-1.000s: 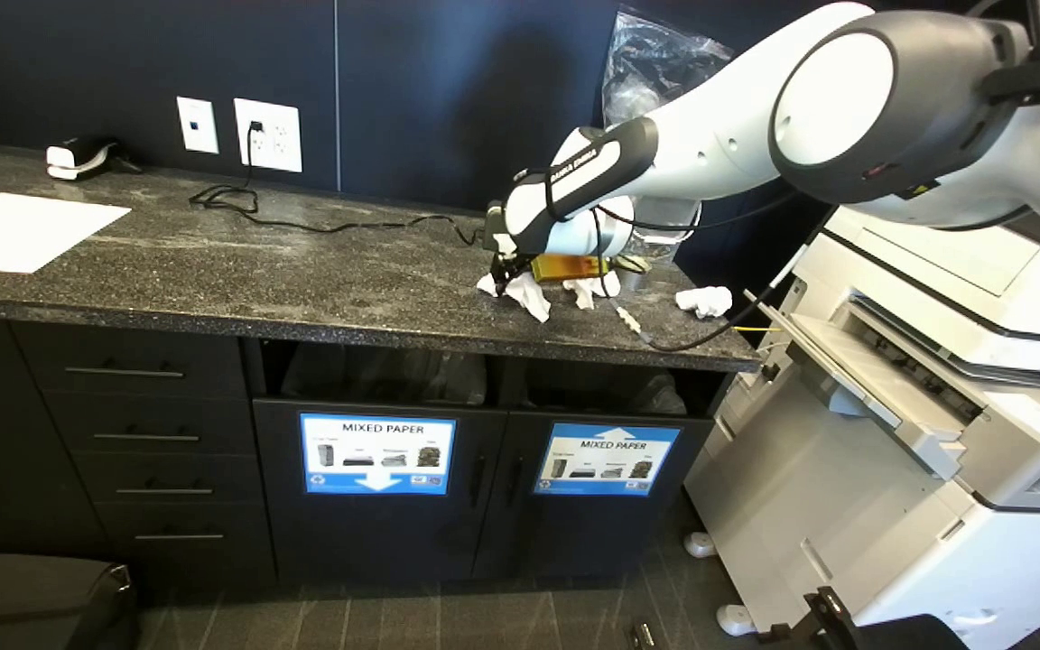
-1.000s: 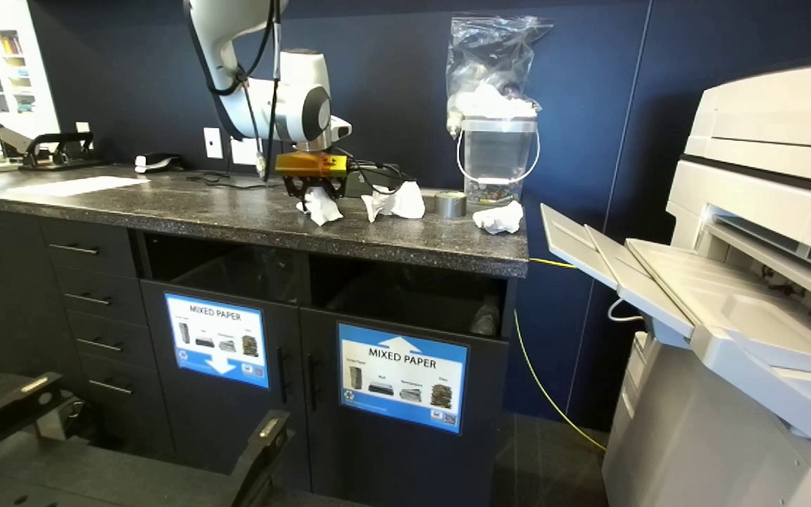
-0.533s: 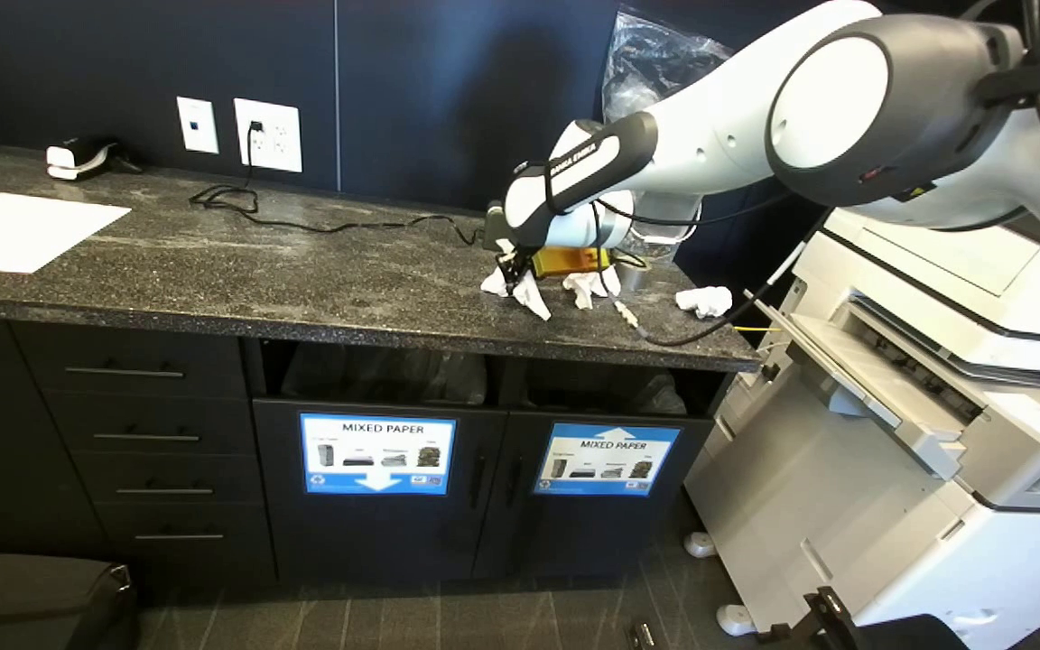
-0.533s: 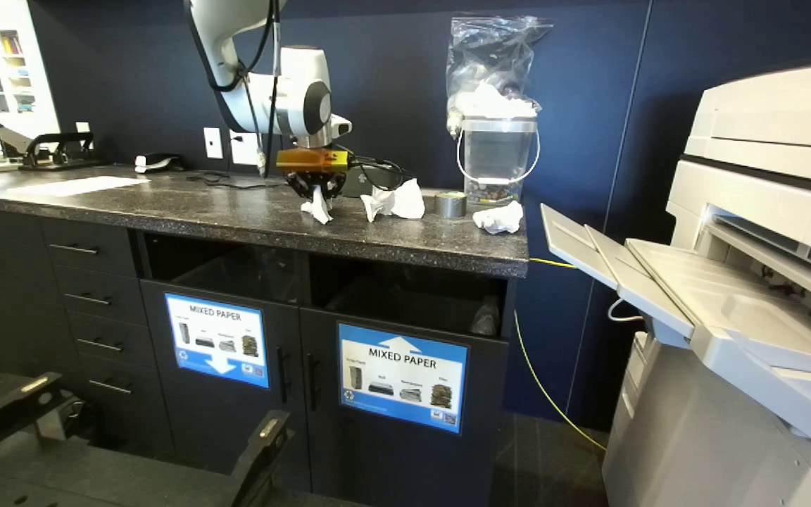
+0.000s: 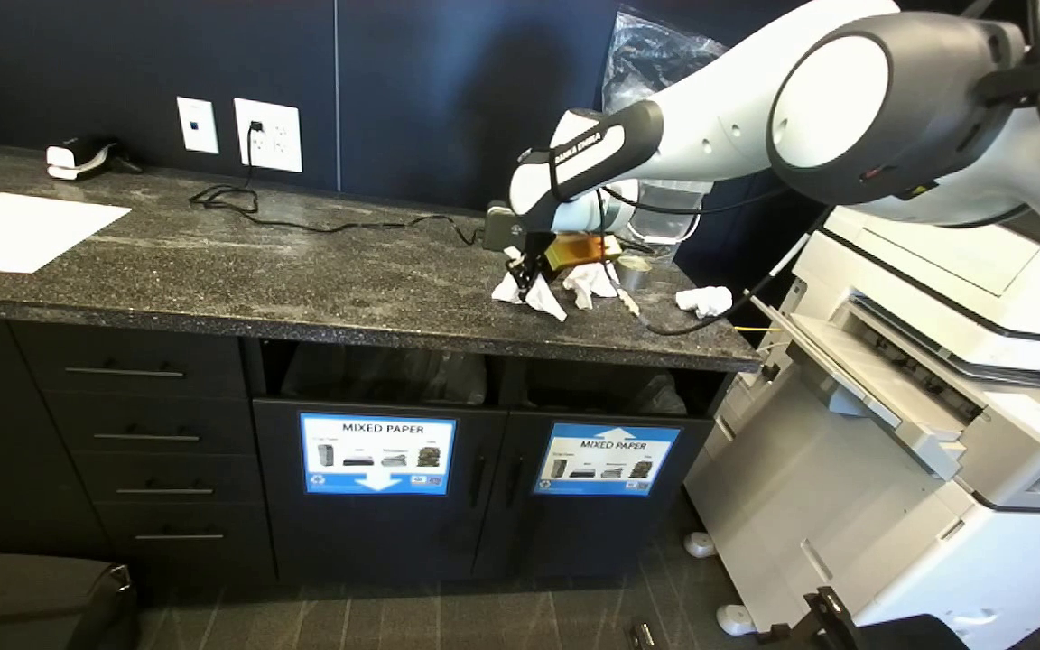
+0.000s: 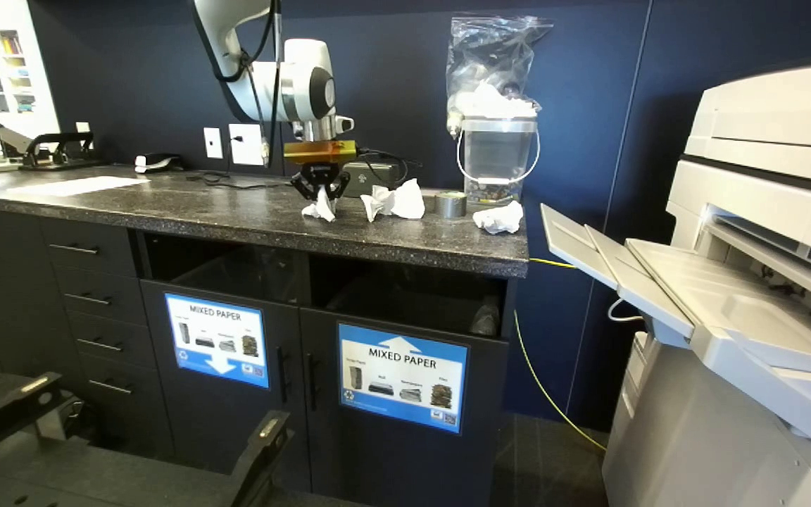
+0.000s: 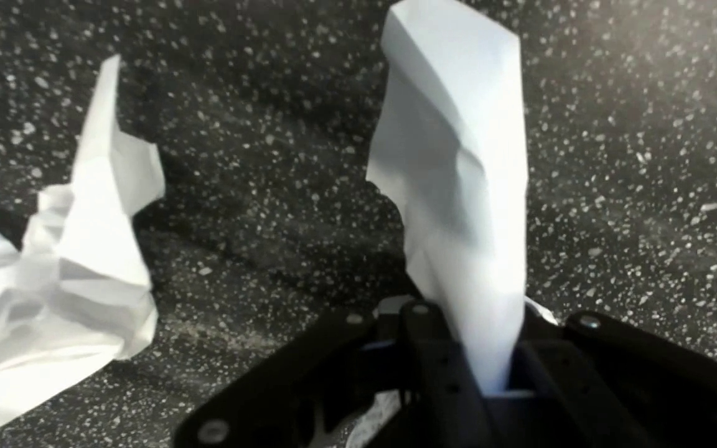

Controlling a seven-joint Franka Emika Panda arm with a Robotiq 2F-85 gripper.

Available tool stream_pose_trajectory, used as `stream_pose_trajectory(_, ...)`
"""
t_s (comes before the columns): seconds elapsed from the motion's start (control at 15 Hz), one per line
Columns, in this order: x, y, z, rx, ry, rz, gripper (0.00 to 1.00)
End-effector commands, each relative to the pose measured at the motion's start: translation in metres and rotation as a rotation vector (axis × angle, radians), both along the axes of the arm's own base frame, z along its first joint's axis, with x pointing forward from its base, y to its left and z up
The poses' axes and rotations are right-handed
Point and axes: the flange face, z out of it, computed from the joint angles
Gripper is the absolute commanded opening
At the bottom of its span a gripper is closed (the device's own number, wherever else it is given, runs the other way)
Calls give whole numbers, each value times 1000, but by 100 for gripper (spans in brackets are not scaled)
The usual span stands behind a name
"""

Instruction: Pick the papers on the counter and put them in the bin

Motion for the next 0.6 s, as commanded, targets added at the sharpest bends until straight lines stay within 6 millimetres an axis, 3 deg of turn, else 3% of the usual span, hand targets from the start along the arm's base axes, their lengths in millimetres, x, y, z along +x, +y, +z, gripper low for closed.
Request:
stream_pose_trajectory(0.0,-7,-12,11,-74,67,58,13)
stream_pose_trajectory(0.53,-55,-63,24,-135,167,75,14)
